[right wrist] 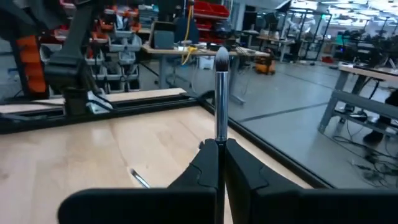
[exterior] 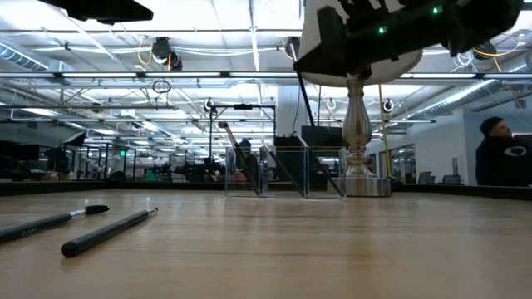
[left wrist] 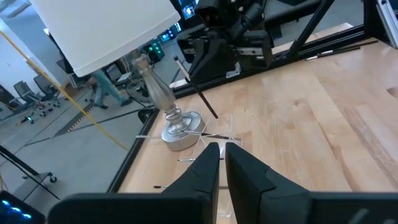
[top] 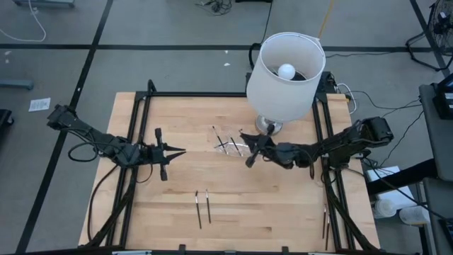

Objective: Pick & Place Makeup Brushes
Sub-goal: Put the black eyeshadow brush into the transparent organizer

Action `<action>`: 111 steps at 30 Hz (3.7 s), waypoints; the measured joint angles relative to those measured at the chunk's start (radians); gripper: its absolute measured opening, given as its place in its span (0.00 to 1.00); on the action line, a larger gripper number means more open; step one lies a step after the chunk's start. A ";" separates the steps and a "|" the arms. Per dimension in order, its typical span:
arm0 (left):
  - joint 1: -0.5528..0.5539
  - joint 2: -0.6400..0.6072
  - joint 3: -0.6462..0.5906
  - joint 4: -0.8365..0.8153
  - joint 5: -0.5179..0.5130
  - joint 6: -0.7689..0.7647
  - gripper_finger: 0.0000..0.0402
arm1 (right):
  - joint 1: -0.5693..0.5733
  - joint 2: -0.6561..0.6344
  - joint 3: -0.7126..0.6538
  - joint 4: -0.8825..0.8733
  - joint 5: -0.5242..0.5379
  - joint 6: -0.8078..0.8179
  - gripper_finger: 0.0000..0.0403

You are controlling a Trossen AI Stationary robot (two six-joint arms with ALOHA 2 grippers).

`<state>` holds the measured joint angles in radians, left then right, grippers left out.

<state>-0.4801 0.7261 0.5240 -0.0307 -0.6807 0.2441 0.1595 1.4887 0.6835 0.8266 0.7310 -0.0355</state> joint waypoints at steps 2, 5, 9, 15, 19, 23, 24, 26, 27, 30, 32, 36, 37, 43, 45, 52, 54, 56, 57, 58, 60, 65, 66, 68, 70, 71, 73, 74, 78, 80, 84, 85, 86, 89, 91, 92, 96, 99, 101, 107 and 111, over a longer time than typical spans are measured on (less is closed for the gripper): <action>0.000 0.000 0.000 -0.002 0.000 -0.001 0.09 | -0.007 0.000 -0.022 0.017 0.000 0.007 0.00; 0.000 0.000 0.000 -0.002 0.000 -0.001 0.09 | -0.016 0.000 -0.028 0.002 -0.003 0.027 0.00; 0.000 0.000 0.000 -0.002 0.000 0.005 0.09 | -0.022 0.000 -0.028 -0.022 -0.024 0.041 0.00; 0.000 0.000 0.000 -0.001 0.001 0.005 0.09 | -0.023 0.000 -0.028 -0.062 -0.099 0.022 0.00; 0.000 0.000 0.000 -0.001 0.001 0.005 0.09 | -0.035 0.000 -0.058 -0.021 -0.175 0.004 0.00; 0.000 0.000 0.000 0.000 0.001 0.006 0.09 | -0.063 0.000 -0.106 0.033 -0.158 0.049 0.00; 0.000 0.000 0.000 -0.001 0.001 0.006 0.09 | -0.069 0.000 -0.116 0.039 -0.133 0.068 0.00; 0.000 0.000 0.000 0.000 0.001 0.006 0.09 | -0.080 0.000 -0.124 0.040 -0.082 0.099 0.00; 0.000 0.000 0.000 0.000 0.001 0.006 0.09 | -0.083 0.000 -0.126 0.029 -0.074 0.110 0.00; 0.000 0.000 0.000 0.000 0.001 0.006 0.09 | -0.089 0.000 -0.127 -0.004 -0.083 0.131 0.00; 0.000 0.000 0.000 0.000 0.001 0.009 0.09 | -0.089 0.000 -0.127 -0.003 -0.086 0.150 0.00; 0.000 0.000 0.000 0.000 0.001 0.009 0.09 | -0.091 0.000 -0.117 -0.018 -0.089 0.191 0.00; 0.000 0.000 0.000 0.000 0.001 0.009 0.09 | -0.091 0.000 -0.110 -0.022 -0.089 0.200 0.00; 0.000 0.000 0.000 0.005 0.001 0.009 0.09 | -0.093 0.000 -0.021 -0.248 -0.095 0.286 0.00; 0.000 0.000 0.000 0.005 0.001 0.009 0.09 | -0.093 0.000 0.003 -0.293 -0.073 0.299 0.00; 0.000 0.000 0.000 0.005 0.001 0.010 0.09 | -0.096 0.000 0.013 -0.340 -0.074 0.340 0.00; 0.000 0.000 0.000 0.005 0.001 0.010 0.09 | -0.100 0.005 0.013 -0.343 -0.074 0.356 0.00; 0.000 0.000 0.000 0.006 0.001 0.010 0.09 | -0.101 0.016 0.013 -0.337 -0.073 0.365 0.00; 0.000 0.000 0.000 0.006 0.001 0.010 0.09 | -0.101 0.018 0.013 -0.345 -0.074 0.368 0.00; 0.000 0.000 0.000 0.006 0.001 0.010 0.09 | -0.101 0.018 0.013 -0.349 -0.077 0.380 0.00; 0.000 0.000 0.000 0.005 0.001 0.009 0.09 | -0.101 0.036 0.014 -0.334 -0.077 0.410 0.00; 0.000 0.000 0.000 0.005 0.001 0.009 0.09 | -0.101 0.049 0.014 -0.340 -0.074 0.436 0.00; 0.000 0.000 0.000 0.005 0.001 0.009 0.09 | -0.101 0.047 0.015 -0.342 -0.067 0.447 0.00; 0.000 0.000 0.000 0.006 0.001 0.008 0.09 | -0.094 0.049 0.014 -0.368 -0.048 0.458 0.00; 0.000 0.000 0.000 0.005 0.001 0.008 0.09 | -0.087 0.051 0.012 -0.375 -0.049 0.462 0.00; 0.000 0.000 0.000 0.006 0.001 0.008 0.09 | -0.084 0.049 0.012 -0.368 -0.047 0.468 0.00; 0.000 0.000 0.000 0.005 0.001 0.008 0.09 | -0.082 0.052 0.013 -0.369 -0.048 0.485 0.00; 0.000 0.000 0.000 0.005 0.001 0.008 0.09 | -0.082 0.062 0.013 -0.370 -0.047 0.491 0.00; 0.000 0.000 0.000 0.006 0.001 0.007 0.09 | -0.079 0.087 0.013 -0.367 -0.048 0.497 0.00; 0.000 0.000 0.000 0.005 0.001 0.007 0.09 | -0.079 0.108 0.014 -0.363 -0.047 0.499 0.00; 0.000 0.000 0.000 0.005 0.001 0.005 0.09 | -0.088 0.126 0.012 -0.358 -0.046 0.500 0.00; 0.000 0.000 0.000 0.006 0.001 0.004 0.09 | -0.089 0.126 0.013 -0.355 -0.044 0.499 0.00; 0.000 0.000 0.000 0.005 0.001 0.004 0.09 | -0.088 0.126 0.013 -0.357 -0.044 0.498 0.00; 0.000 0.000 0.000 0.005 0.001 0.005 0.09 | -0.088 0.128 0.013 -0.363 -0.047 0.484 0.00; 0.000 0.000 0.000 0.005 0.001 0.005 0.09 | -0.088 0.126 0.013 -0.360 -0.048 0.466 0.00; 0.000 0.000 0.000 0.005 0.001 0.004 0.09 | -0.088 0.126 0.013 -0.363 -0.050 0.465 0.00; 0.000 0.000 0.000 0.005 0.001 0.004 0.09 | -0.088 0.127 0.013 -0.386 -0.051 0.462 0.00; 0.000 0.000 0.000 0.005 0.001 0.001 0.09 | -0.088 0.126 0.013 -0.399 -0.050 0.465 0.00; 0.000 0.000 0.000 0.006 0.001 -0.003 0.09 | -0.091 0.126 0.013 -0.400 -0.051 0.466 0.00; 0.000 0.000 0.000 0.006 0.001 -0.004 0.09 | -0.093 0.126 0.013 -0.389 -0.055 0.459 0.03; 0.000 0.000 0.000 0.005 0.001 -0.005 0.09 | -0.093 0.127 0.013 -0.377 -0.055 0.458 0.08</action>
<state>-0.4801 0.7263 0.5243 -0.0254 -0.6796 0.2394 0.0666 1.6154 0.6964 0.4492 0.6762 0.4221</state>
